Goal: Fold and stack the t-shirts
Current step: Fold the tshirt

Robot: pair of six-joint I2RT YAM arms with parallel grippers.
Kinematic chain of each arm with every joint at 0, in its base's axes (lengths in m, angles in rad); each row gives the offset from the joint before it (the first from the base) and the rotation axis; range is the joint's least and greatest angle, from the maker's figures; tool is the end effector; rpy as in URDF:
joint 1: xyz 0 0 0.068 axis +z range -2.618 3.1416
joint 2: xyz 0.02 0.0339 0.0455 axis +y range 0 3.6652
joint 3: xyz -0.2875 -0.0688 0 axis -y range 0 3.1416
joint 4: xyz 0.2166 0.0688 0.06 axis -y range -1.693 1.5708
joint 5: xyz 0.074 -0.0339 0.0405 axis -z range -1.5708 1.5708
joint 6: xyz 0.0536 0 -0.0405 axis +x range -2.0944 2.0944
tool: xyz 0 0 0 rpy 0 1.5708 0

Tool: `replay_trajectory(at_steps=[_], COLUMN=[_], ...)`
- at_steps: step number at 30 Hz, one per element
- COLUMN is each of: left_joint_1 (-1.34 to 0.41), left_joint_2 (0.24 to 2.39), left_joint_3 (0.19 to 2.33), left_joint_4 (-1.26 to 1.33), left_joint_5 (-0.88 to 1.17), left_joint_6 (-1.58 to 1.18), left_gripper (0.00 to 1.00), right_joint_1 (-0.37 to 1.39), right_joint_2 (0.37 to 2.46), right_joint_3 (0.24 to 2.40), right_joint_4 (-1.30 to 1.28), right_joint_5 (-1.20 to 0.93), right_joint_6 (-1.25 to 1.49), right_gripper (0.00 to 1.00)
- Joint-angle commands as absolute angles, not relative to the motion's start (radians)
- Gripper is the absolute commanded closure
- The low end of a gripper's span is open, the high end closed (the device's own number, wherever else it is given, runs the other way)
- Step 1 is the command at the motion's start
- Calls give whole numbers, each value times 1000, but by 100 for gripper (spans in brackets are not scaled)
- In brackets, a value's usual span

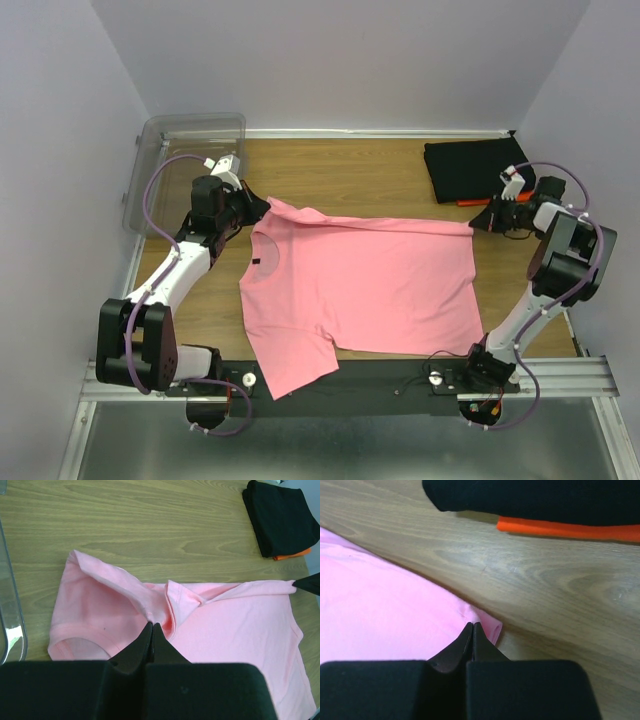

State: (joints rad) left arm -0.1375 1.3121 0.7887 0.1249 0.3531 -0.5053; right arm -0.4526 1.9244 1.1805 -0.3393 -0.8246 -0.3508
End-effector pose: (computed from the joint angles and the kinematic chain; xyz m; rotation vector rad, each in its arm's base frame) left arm 0.2734 -0.0565 0.2869 -0.1334 2.0190 -0.7616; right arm 0.3511 -0.1270 0.1832 -0.1327 2.3066 0.7012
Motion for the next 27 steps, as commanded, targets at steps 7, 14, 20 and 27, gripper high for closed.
replay_trajectory(at_steps=[7, 14, 20, 27], left_joint_1=[-130, -130, -130, -130], left_joint_2=[1301, 1302, 1295, 1284], left_joint_3=[770, 772, 759, 733], left_joint_4=[129, 129, 124, 114], left_joint_5=[382, 385, 393, 408], left_joint_6=[-492, -492, -492, -491], left_gripper=[100, 100, 100, 100], right_joint_1=[-449, -449, -449, -451], right_joint_2=[1787, 1733, 1686, 1632], right_joint_3=[1094, 1031, 976, 914], right_joint_4=[-357, -380, -423, -439], right_joint_5=[-841, -831, -802, -661], right_joint_6=[-460, -544, -649, -730], right_gripper=[96, 94, 90, 76])
